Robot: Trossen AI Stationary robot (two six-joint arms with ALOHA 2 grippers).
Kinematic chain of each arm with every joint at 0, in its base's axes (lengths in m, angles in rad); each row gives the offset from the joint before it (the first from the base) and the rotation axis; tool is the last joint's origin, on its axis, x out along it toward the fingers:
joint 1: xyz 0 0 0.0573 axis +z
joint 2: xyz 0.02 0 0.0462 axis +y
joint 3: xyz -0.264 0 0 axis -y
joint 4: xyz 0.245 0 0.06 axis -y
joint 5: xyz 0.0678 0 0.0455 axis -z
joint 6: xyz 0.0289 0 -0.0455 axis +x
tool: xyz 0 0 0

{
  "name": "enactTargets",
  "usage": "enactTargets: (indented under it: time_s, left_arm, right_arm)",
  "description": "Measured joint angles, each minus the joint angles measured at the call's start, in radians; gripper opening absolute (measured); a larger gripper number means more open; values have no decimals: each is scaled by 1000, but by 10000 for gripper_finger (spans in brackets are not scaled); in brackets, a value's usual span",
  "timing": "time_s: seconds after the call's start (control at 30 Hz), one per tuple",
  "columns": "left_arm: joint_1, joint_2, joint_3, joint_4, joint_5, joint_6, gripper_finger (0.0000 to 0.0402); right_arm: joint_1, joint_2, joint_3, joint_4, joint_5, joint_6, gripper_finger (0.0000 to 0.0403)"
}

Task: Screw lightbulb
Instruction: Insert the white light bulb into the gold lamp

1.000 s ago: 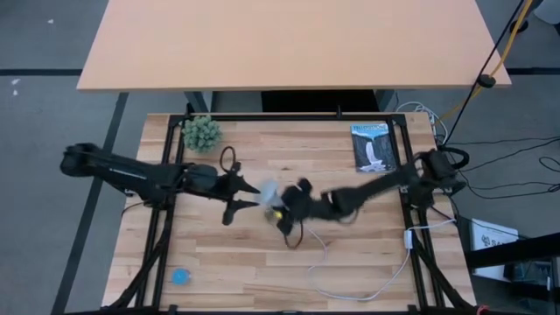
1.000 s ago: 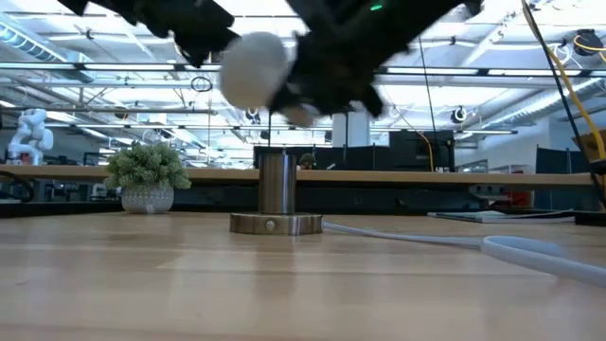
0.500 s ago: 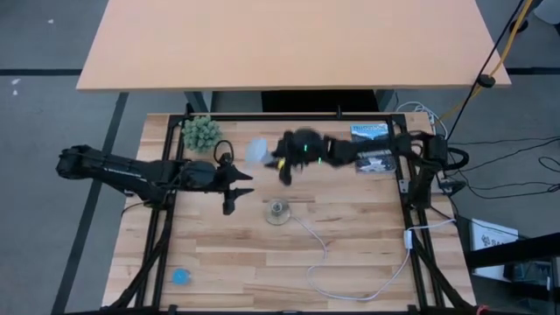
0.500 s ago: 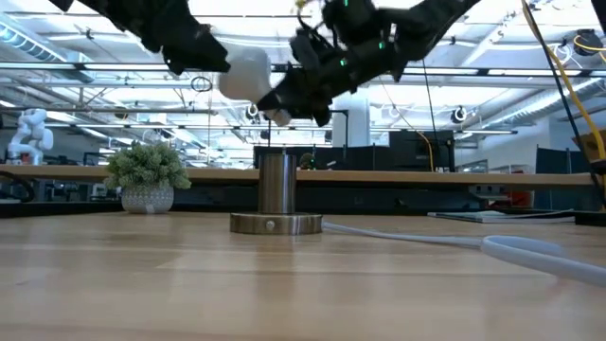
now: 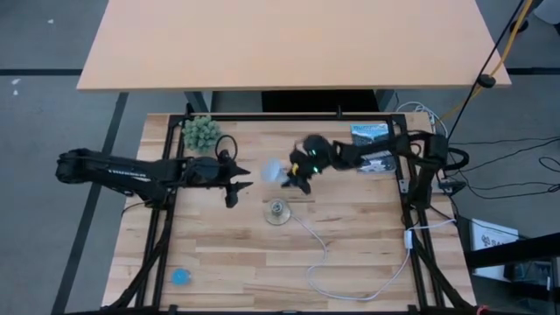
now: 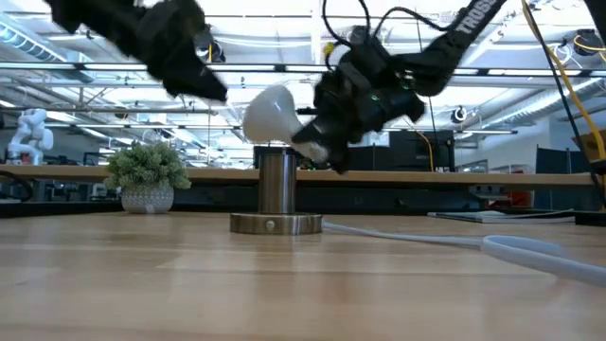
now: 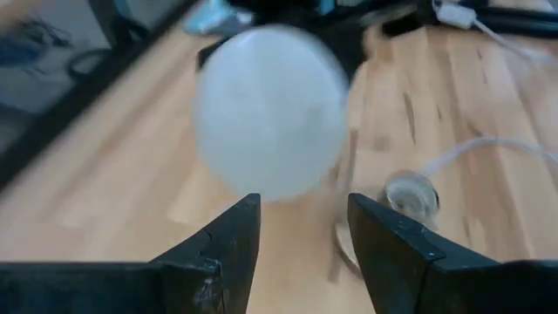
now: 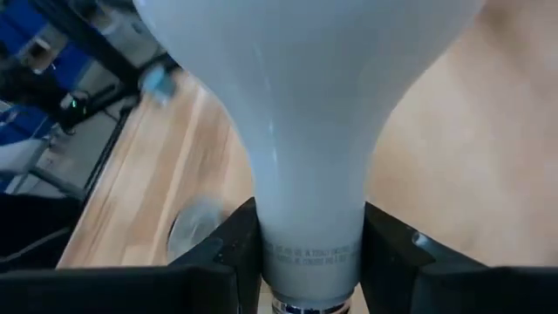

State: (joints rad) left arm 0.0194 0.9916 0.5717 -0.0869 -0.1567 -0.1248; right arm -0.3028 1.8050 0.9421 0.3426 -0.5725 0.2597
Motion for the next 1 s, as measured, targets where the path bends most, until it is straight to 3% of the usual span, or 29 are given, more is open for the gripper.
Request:
enactTargets:
  time_s: [0.13,0.33,0.5,0.67,0.83,1.0]
  left_arm:
    - [-1,0,-168,208,56,-71,178]
    - [9,4,-366,671,115,-97,178]
    - [58,23,-381,728,195,-86,178]
    - [95,140,-381,764,281,-133,172]
    - [94,298,-358,982,371,-129,151]
    - [86,425,-292,1002,375,-112,136]
  right_arm:
    - [67,-84,-150,124,82,102,131]
    - [127,-248,-282,334,275,135,131]
    - [233,-230,-289,481,449,25,131]
    - [310,-94,-279,551,669,73,150]
    - [344,0,-279,789,668,94,136]
    - [351,15,-279,822,672,125,143]
